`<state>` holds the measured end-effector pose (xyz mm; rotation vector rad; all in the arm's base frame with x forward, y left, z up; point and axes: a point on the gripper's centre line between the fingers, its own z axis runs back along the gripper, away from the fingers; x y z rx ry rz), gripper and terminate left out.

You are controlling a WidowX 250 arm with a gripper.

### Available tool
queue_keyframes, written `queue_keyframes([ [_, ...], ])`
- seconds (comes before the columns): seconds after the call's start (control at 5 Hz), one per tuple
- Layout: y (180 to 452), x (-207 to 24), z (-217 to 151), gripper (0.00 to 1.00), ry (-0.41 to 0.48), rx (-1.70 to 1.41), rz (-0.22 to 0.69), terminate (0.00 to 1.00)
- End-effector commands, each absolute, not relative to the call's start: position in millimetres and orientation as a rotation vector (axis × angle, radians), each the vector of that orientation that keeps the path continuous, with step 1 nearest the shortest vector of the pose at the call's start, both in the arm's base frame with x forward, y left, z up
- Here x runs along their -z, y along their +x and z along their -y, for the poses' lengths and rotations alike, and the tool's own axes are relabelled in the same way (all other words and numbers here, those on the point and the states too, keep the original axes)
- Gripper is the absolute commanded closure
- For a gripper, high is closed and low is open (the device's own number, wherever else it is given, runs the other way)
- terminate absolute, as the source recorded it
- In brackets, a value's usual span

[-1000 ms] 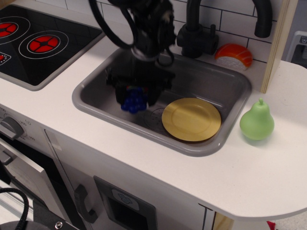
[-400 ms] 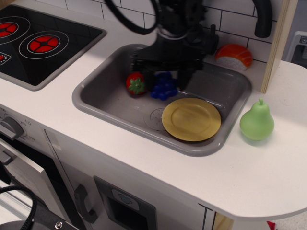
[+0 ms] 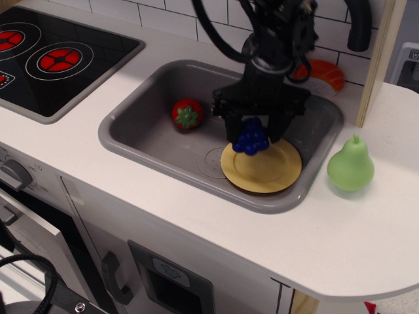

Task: Put blueberries on plate sink

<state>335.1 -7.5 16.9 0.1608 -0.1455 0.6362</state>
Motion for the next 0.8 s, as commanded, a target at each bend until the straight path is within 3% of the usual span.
queue_keyframes([
  [0.0, 339, -12, 13, 1.00, 0.121, -0.614, 0.200, 0.00],
  [0.2, 340, -19, 14, 0.00, 0.081, -0.639, 0.164, 0.00],
  [0.4, 342, -24, 13, 0.00, 0.068, -0.641, 0.149, 0.00],
  [0.6, 341, -46, 11, 0.00, 0.071, -0.630, 0.214, 0.00],
])
